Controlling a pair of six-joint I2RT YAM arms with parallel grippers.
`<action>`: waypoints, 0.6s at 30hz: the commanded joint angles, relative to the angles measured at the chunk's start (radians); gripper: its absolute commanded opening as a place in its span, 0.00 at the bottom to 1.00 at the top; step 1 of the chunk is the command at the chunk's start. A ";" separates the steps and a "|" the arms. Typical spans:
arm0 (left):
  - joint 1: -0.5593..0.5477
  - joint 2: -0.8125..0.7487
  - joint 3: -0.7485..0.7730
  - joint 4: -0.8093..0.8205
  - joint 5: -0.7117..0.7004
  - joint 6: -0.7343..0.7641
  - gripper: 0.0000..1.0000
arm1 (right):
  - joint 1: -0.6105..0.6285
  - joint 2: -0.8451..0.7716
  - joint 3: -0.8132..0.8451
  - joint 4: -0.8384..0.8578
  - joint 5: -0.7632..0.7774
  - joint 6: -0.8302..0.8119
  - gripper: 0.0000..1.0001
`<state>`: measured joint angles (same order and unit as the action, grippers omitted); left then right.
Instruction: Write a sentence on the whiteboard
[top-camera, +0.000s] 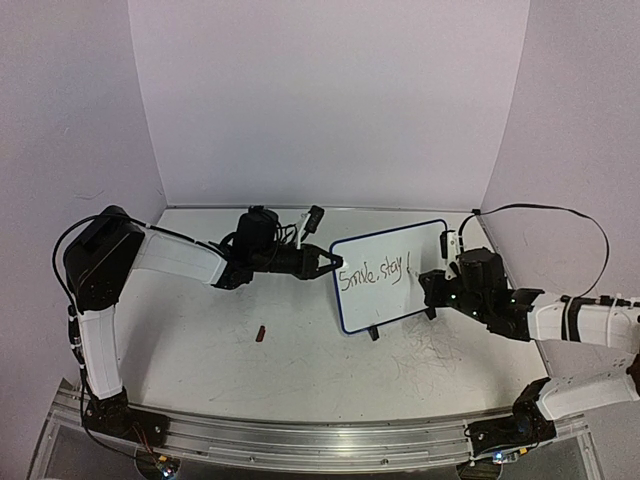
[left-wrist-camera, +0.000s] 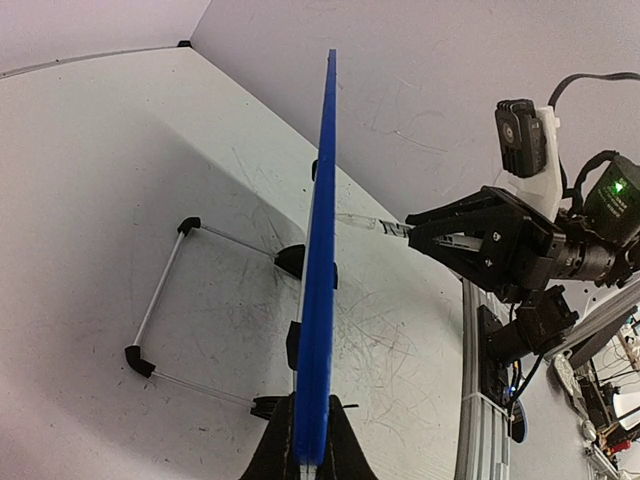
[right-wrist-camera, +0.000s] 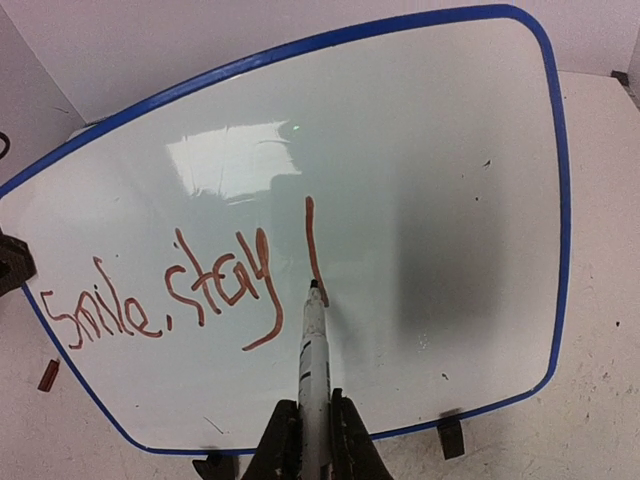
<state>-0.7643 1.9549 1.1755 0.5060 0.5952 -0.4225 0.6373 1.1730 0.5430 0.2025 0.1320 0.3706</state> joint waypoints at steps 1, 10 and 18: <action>0.005 -0.047 -0.013 -0.038 -0.002 0.007 0.00 | -0.003 0.013 0.052 0.054 0.060 -0.002 0.00; 0.005 -0.045 -0.016 -0.037 -0.003 0.008 0.00 | -0.003 0.016 0.058 0.036 0.096 0.003 0.00; 0.005 -0.046 -0.016 -0.037 -0.002 0.009 0.00 | -0.003 0.020 0.035 -0.025 0.052 0.015 0.00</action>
<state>-0.7643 1.9549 1.1755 0.5060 0.5954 -0.4221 0.6373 1.1820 0.5629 0.2056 0.1955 0.3725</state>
